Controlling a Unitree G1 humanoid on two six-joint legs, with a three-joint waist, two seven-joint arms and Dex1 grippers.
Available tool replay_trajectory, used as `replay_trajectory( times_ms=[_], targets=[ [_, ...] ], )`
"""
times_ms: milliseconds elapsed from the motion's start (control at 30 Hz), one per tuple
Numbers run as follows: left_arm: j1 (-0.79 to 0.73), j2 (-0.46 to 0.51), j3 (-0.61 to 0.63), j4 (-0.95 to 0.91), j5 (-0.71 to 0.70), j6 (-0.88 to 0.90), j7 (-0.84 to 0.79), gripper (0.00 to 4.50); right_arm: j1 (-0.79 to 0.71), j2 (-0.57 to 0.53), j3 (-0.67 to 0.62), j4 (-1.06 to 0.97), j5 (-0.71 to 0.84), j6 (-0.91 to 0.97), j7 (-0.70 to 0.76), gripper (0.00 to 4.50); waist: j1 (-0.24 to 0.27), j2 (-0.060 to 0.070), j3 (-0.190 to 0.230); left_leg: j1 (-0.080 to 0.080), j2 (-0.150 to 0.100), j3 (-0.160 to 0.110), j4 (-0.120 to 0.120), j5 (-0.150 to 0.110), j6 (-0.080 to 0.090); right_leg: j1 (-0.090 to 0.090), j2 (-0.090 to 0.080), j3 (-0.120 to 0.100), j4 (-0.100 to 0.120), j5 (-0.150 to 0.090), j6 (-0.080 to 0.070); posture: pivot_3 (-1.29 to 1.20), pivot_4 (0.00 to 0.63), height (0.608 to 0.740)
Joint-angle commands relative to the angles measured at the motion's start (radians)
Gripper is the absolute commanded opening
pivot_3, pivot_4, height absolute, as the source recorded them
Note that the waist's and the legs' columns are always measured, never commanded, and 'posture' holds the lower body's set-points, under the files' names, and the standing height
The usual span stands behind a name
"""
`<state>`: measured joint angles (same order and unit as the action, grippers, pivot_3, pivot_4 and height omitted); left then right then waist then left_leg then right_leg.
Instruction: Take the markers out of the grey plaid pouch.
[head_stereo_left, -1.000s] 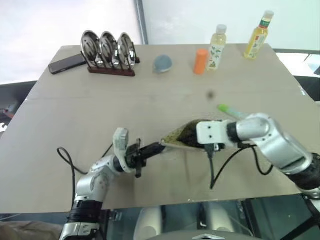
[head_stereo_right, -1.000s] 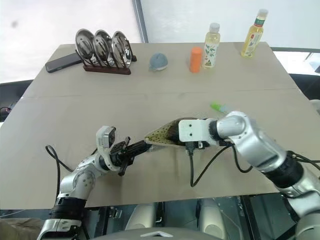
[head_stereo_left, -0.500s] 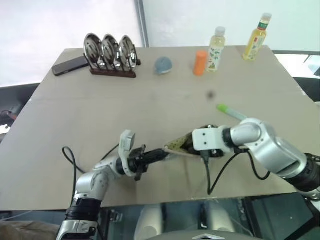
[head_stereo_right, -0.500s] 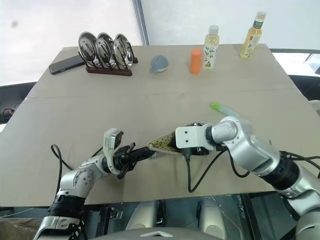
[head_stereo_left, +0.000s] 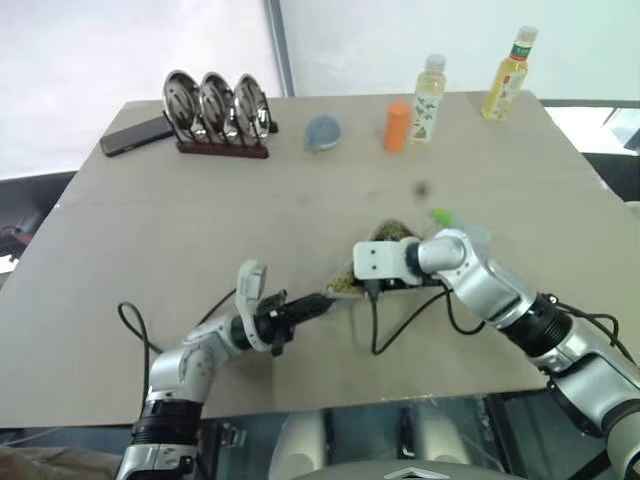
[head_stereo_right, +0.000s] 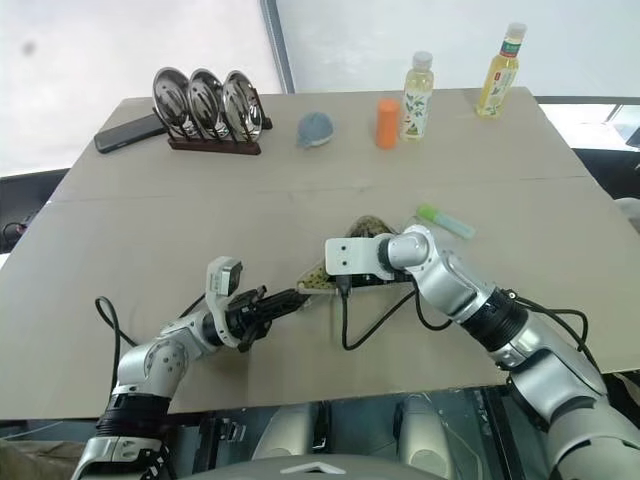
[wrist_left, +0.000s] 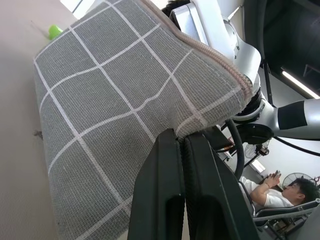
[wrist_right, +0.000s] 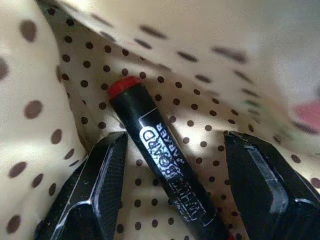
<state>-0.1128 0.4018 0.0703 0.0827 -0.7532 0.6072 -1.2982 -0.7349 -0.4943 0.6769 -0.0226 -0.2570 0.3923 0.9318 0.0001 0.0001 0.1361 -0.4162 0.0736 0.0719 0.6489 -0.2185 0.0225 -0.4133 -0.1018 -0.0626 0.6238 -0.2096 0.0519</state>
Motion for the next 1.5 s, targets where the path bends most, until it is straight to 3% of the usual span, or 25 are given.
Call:
replay_trajectory(
  times_ms=[33, 167, 367, 467, 667, 833, 967, 1167, 1267, 1433, 1500],
  targets=[
    [0.038, -0.029, -0.008, 0.014, -0.02, 0.018, 0.008, 0.0, 0.028, -0.022, 0.026, 0.063, -0.055, -0.051, 0.016, 2.6, -0.005, -0.001, -0.001, 0.0, 0.0, 0.0, 0.0, 0.0, 0.0, 0.0, 0.0, 0.0, 0.0, 0.0, 0.0, 0.0, 0.15, 0.74],
    [0.041, -0.037, 0.006, 0.004, -0.021, 0.012, 0.02, 0.0, 0.042, -0.054, -0.035, 0.002, -0.05, -0.046, 0.023, 0.91, -0.008, -0.002, -0.001, 0.0, 0.0, 0.0, 0.0, 0.0, 0.0, 0.0, -0.001, 0.0, 0.0, 0.0, 0.0, 0.0, 0.15, 0.74],
    [0.01, -0.082, 0.042, 0.058, 0.055, -0.153, 0.072, 0.0, 0.086, -0.127, -0.242, -0.276, 0.083, 0.121, 0.089, 0.91, 0.009, 0.0, 0.0, -0.002, -0.001, 0.001, 0.0, 0.0, 0.0, -0.001, -0.002, 0.0, -0.002, 0.0, 0.0, 0.0, 0.15, 0.74],
    [-0.054, -0.11, 0.058, 0.153, 0.157, -0.364, 0.11, 0.0, 0.116, -0.187, -0.391, -0.44, 0.21, 0.274, 0.141, 0.91, 0.025, 0.0, 0.001, -0.002, -0.001, -0.001, -0.001, 0.0, 0.0, -0.001, -0.002, -0.001, -0.002, 0.0, 0.0, 0.0, 0.15, 0.74],
    [-0.136, -0.119, 0.056, 0.282, 0.227, -0.55, 0.097, 0.0, 0.192, -0.274, -0.527, -0.571, 0.362, 0.431, 0.163, 0.91, 0.017, -0.002, 0.0, -0.002, 0.0, -0.004, -0.001, -0.003, -0.005, 0.0, -0.001, -0.003, -0.002, 0.0, 0.0, 0.0, 0.15, 0.74],
    [-0.168, -0.112, 0.046, 0.348, 0.293, -0.716, 0.078, 0.0, 0.184, -0.203, -0.692, -0.606, 0.53, 0.567, 0.094, 0.91, 0.013, -0.003, 0.002, -0.002, -0.001, -0.003, 0.0, -0.002, -0.002, 0.0, -0.001, -0.003, -0.003, 0.0, 0.0, 0.0, 0.15, 0.74],
    [-0.171, -0.096, 0.037, 0.381, 0.349, -0.858, 0.07, 0.0, 0.034, -0.005, -0.972, -0.565, 0.733, 0.77, -0.062, 0.91, 0.012, -0.004, 0.004, -0.004, 0.0, -0.003, -0.002, 0.0, 0.0, -0.002, 0.0, -0.002, -0.004, 0.001, -0.001, 0.0, 0.15, 0.74],
    [-0.147, -0.037, 0.047, 0.403, 0.392, -1.022, 0.064, 0.0, -0.087, -0.032, -1.213, -0.498, 0.865, 0.921, -0.192, 0.91, 0.013, -0.005, 0.004, -0.015, -0.001, -0.005, -0.002, 0.0, 0.0, -0.007, -0.001, -0.005, -0.008, 0.003, -0.005, 0.0, 0.15, 0.74],
    [-0.129, -0.02, 0.049, 0.384, 0.379, -1.028, 0.061, 0.0, -0.058, -0.121, -1.204, -0.455, 0.851, 0.901, -0.219, 0.91, 0.012, -0.004, 0.004, -0.016, -0.001, -0.002, -0.006, 0.0, 0.0, -0.009, -0.001, -0.004, -0.01, 0.003, -0.004, 0.0, 0.15, 0.74],
    [-0.101, -0.013, 0.042, 0.337, 0.369, -1.02, 0.076, 0.0, 0.112, -0.317, -0.982, -0.289, 0.689, 0.755, -0.237, 0.91, 0.008, -0.005, 0.004, -0.015, -0.001, -0.002, -0.011, 0.0, 0.0, -0.01, 0.0, -0.004, -0.014, 0.003, -0.003, 0.0, 0.15, 0.74],
    [-0.091, -0.015, 0.035, 0.314, 0.368, -1.016, 0.08, 0.0, 0.172, -0.346, -0.914, -0.198, 0.646, 0.701, -0.239, 0.91, 0.008, -0.005, 0.004, -0.015, -0.001, -0.001, -0.011, 0.0, 0.0, -0.009, 0.0, -0.003, -0.014, 0.003, -0.003, 0.0, 0.15, 0.74]
  ],
)
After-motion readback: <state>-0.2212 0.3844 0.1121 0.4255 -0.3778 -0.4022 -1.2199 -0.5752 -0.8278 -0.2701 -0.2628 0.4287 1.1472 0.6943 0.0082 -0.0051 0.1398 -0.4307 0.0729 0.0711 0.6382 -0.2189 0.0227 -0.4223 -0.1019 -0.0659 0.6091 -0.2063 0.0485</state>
